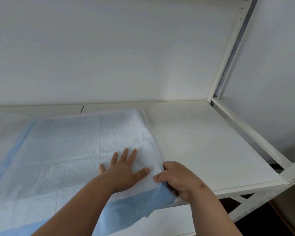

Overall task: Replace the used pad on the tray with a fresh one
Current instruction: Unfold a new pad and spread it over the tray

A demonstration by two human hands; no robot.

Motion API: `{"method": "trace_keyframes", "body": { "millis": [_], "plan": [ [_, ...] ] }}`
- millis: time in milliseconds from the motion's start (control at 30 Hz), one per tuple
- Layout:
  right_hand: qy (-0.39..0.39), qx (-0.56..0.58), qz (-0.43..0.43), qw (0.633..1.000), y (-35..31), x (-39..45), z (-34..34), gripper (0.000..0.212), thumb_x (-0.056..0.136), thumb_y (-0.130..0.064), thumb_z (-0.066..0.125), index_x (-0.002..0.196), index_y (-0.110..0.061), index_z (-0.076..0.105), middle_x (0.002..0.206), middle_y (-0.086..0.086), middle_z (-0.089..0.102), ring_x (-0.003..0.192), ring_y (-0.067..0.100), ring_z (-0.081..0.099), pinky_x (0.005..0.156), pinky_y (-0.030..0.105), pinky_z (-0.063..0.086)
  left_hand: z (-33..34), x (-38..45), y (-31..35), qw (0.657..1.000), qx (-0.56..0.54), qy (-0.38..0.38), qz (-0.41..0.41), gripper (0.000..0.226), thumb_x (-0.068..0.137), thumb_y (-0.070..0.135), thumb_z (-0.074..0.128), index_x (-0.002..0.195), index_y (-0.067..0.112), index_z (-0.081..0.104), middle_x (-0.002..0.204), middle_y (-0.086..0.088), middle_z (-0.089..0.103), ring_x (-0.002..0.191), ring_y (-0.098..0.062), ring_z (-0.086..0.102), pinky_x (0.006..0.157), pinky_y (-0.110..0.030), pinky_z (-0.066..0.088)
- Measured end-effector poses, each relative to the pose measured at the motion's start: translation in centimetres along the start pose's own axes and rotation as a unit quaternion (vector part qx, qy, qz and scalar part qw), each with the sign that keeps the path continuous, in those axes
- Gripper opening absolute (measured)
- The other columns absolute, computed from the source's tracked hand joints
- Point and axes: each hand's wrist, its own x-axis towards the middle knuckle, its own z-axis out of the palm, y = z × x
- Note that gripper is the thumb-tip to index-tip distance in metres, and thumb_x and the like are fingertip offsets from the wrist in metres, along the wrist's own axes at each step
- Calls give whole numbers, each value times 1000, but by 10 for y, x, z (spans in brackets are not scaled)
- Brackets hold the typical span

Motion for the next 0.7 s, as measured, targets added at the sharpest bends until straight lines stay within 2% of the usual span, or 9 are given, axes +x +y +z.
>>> {"method": "trace_keyframes", "body": {
  "millis": [100,167,200,267,367,467,533,633,700],
  "plan": [
    [-42,176,24,983,3,-1,-3,24,78,-16,73,96,-1,66,79,13,63,62,24,59,58,28,47,-4,1,-4,998,-56,11,1,90,76,85,21,150,44,-11,161,13,-14,150,-20,-9,115,-63,1],
    [-35,182,37,982,3,-2,-3,22,86,-27,70,91,-6,66,69,9,60,46,16,54,46,22,42,-4,1,-5,998,-67,12,3,91,73,85,18,150,44,-10,161,13,-12,150,-20,-8,115,-63,1],
    [-28,156,39,987,4,-1,-3,28,82,-33,73,89,-7,66,68,9,58,45,16,52,46,23,42,-4,1,-6,998,-65,10,2,91,73,85,18,150,44,-9,161,13,-12,150,-20,-8,115,-63,1],
    [-23,100,36,994,6,0,-1,42,68,-35,80,90,-3,66,76,13,62,58,24,59,58,31,50,-4,3,-5,998,-59,9,1,88,76,84,19,150,44,-8,161,13,-12,150,-20,-9,114,-63,1],
    [-56,108,47,991,10,-5,1,41,68,-13,76,106,-2,66,101,18,73,92,37,70,79,48,58,-4,4,-4,998,-60,6,0,88,77,83,18,151,43,-7,162,13,-11,150,-21,-9,114,-64,0],
    [-91,166,45,981,16,-8,-2,38,80,-1,70,116,-5,61,106,15,73,92,35,69,75,49,57,-5,3,-4,998,-68,-3,2,88,76,83,17,151,42,-6,162,13,-10,150,-21,-9,114,-64,-1],
    [-98,165,39,981,18,-11,-8,40,83,-5,71,121,-7,56,108,14,72,91,32,69,78,53,56,-6,2,-3,998,-62,-3,2,84,80,81,18,151,42,-6,162,12,-10,149,-21,-10,114,-64,-1],
    [-110,77,19,991,15,-20,-22,68,69,-18,81,129,-16,48,111,15,68,88,29,69,79,55,58,-5,4,-2,1000,-18,-11,3,76,86,75,17,151,42,-7,161,10,-14,149,-24,-12,114,-65,0],
    [-101,9,10,995,14,-25,-29,85,67,-17,83,138,-25,37,110,14,63,85,26,67,77,51,59,-2,7,1,1000,16,-23,-4,71,89,73,16,150,45,-9,161,10,-18,149,-25,-14,112,-67,1]
  ]
}}
